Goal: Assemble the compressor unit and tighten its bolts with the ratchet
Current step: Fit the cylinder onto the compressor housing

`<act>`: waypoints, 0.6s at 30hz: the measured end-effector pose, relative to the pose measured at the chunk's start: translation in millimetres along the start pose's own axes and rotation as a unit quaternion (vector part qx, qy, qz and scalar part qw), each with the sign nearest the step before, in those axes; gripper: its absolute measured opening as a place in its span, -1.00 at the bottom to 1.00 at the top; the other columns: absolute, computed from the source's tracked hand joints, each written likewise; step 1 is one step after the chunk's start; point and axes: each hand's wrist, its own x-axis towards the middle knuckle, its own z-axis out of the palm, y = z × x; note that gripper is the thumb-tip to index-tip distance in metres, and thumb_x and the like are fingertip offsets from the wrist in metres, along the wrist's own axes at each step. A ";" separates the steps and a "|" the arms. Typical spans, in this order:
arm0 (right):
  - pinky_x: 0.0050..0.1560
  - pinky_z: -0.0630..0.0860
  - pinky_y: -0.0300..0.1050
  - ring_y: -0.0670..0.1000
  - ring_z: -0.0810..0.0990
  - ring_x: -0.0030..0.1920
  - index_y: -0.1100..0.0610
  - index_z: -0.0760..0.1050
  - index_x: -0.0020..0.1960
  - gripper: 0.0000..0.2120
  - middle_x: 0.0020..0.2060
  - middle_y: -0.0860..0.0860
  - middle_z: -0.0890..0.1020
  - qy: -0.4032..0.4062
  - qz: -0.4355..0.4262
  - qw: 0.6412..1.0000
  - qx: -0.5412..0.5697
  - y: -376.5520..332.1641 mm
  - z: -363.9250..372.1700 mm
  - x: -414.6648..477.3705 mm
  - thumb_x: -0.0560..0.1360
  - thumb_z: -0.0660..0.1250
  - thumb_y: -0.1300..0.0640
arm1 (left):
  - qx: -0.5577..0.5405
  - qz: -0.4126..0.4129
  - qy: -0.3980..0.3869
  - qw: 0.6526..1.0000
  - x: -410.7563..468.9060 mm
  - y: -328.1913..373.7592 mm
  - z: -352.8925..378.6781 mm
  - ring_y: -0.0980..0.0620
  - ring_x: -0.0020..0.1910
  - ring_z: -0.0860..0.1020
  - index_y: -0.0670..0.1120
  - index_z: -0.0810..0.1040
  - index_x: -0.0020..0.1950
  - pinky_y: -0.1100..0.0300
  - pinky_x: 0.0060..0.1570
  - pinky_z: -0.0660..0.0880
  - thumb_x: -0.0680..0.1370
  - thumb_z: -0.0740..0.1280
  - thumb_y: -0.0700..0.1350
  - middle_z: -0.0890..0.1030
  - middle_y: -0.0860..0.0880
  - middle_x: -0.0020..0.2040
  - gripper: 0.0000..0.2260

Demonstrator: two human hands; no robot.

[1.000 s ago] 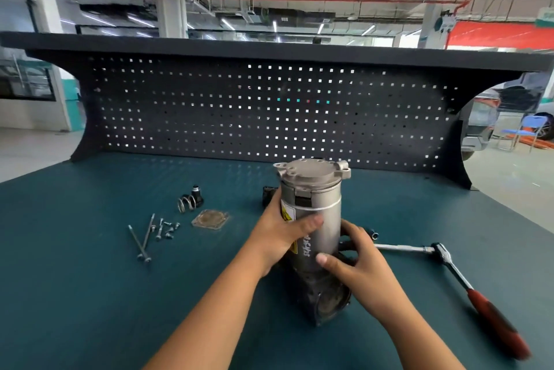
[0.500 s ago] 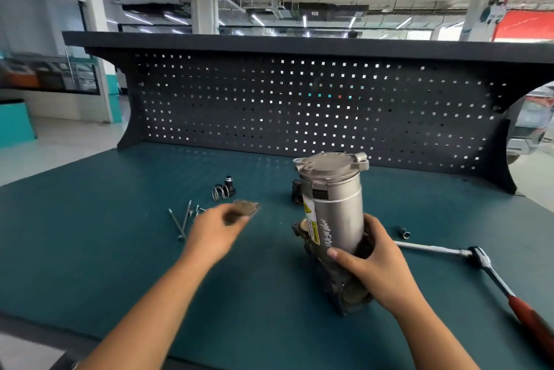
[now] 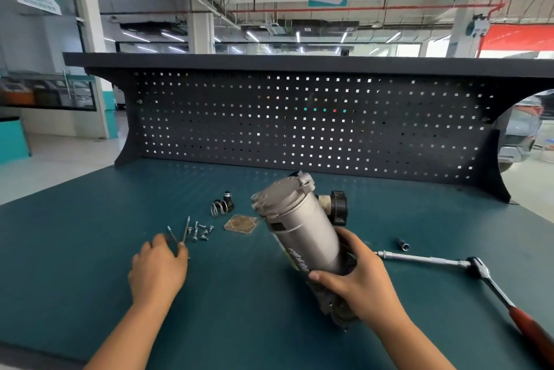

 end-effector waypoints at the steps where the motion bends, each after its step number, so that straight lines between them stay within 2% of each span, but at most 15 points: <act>1: 0.01 0.43 -0.33 -0.28 0.52 0.06 -0.35 0.35 0.05 -0.39 0.01 -0.36 0.56 0.009 0.004 1.000 0.013 2.6 -1.2 0.1 0.14 0.59 -0.05 | 0.018 -0.006 -0.008 1.000 1.1 -3.2 -1.3 -0.25 0.13 0.45 -0.16 0.47 0.20 -0.05 0.02 0.43 0.53 0.27 0.07 0.50 -0.21 0.12 -0.63; 3: -0.07 0.39 -0.49 -0.35 0.51 0.03 -0.31 0.38 0.04 -0.39 -0.01 -0.33 0.57 0.030 0.016 0.999 0.040 9.2 -2.4 0.2 0.16 0.62 0.05 | 0.044 -0.010 -0.042 0.998 3.6 -8.7 -2.8 -0.23 0.12 0.46 -0.12 0.50 0.17 -0.01 0.01 0.45 0.51 0.30 0.14 0.49 -0.18 0.10 -0.61; 6: -0.12 0.39 -0.55 -0.35 0.54 -0.02 -0.22 0.42 0.04 -0.40 -0.05 -0.30 0.60 0.059 0.025 0.995 0.079 19.9 -4.9 -1.1 0.18 0.61 0.20 | 0.044 0.011 -0.082 0.996 3.4 -6.0 -1.7 -0.18 0.04 0.52 -0.04 0.53 -0.04 0.06 -0.07 0.51 0.45 0.32 0.24 0.56 -0.11 -0.02 -0.65; 8: -0.12 0.40 -0.54 -0.34 0.56 -0.03 -0.19 0.44 0.04 -0.41 -0.04 -0.28 0.61 0.067 0.031 0.993 0.095 24.6 -6.3 -2.2 0.19 0.60 0.24 | 0.056 0.015 -0.104 0.993 2.7 -1.2 1.1 -0.13 -0.03 0.55 -0.02 0.50 -0.12 0.12 -0.18 0.50 0.44 0.35 0.23 0.58 -0.07 -0.09 -0.69; 11: -0.12 0.41 -0.53 -0.33 0.56 -0.04 -0.13 0.43 0.09 -0.42 0.00 -0.22 0.61 0.076 0.041 0.990 0.113 30.5 -10.0 -4.7 0.22 0.58 0.27 | 0.070 -0.003 -0.112 0.991 3.4 3.4 4.1 -0.08 -0.18 0.54 -0.05 0.55 -0.05 0.18 -0.31 0.43 0.50 0.33 0.10 0.54 -0.04 -0.19 -0.78; 13: -0.11 0.43 -0.52 -0.32 0.56 -0.04 -0.10 0.43 0.12 -0.41 0.02 -0.19 0.61 0.084 0.049 0.988 0.121 33.3 -13.3 -6.5 0.23 0.58 0.28 | 0.081 -0.005 -0.109 0.991 5.4 3.0 6.4 -0.06 -0.26 0.52 -0.07 0.57 -0.04 0.20 -0.36 0.41 0.52 0.30 0.08 0.50 -0.03 -0.25 -0.77; 16: -0.07 0.46 -0.39 -0.30 0.58 -0.03 -0.12 0.43 0.09 -0.43 0.01 -0.19 0.61 0.085 0.054 0.987 0.126 34.0 -16.2 -7.2 0.23 0.58 0.27 | 0.122 0.005 -0.114 0.986 9.0 3.8 7.6 -0.09 -0.21 0.53 -0.07 0.54 -0.08 0.20 -0.32 0.43 0.51 0.29 0.15 0.50 -0.04 -0.22 -0.71; 18: -0.05 0.46 -0.32 -0.27 0.59 -0.03 -0.14 0.44 0.07 -0.44 0.00 -0.19 0.62 0.081 0.059 0.986 0.132 33.8 -15.0 -7.1 0.23 0.58 0.26 | 0.141 0.012 -0.111 0.984 11.3 5.9 5.3 -0.12 -0.16 0.54 -0.11 0.53 -0.06 0.18 -0.28 0.44 0.54 0.28 0.07 0.52 -0.08 -0.17 -0.75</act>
